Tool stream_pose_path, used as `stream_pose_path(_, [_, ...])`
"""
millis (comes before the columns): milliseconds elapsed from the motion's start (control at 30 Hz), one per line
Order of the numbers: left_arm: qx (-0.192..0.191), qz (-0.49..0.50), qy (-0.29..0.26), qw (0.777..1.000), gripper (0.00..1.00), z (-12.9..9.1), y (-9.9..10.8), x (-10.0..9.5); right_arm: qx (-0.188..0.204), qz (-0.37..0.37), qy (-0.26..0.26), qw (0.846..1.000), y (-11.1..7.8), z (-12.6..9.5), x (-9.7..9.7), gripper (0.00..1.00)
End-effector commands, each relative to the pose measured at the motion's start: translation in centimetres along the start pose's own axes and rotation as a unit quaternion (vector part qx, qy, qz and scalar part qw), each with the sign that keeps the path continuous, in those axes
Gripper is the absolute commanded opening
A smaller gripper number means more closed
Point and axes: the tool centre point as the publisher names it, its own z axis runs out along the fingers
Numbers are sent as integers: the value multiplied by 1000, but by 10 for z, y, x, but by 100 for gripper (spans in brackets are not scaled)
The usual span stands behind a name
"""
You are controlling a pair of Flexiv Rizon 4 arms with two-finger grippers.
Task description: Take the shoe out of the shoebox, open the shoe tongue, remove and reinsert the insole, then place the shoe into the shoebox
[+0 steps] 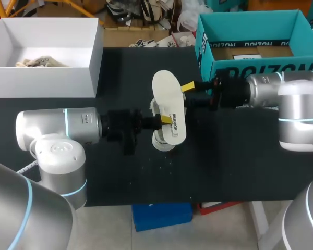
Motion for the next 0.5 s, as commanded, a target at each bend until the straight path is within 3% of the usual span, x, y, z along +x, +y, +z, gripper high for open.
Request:
stream_pose_path(33, [-2,1,2,1000,0,0,-1,-1,-2,-3,1,1000,-2,8,-1,51])
stream_pose_path(100, [-2,1,2,1000,0,0,-1,-1,0,-7,0,1000,-3,10,0,47])
stream_pose_path(500, [-2,1,2,1000,0,0,-1,-1,13,-21,-3,1000,-3,21,5,45])
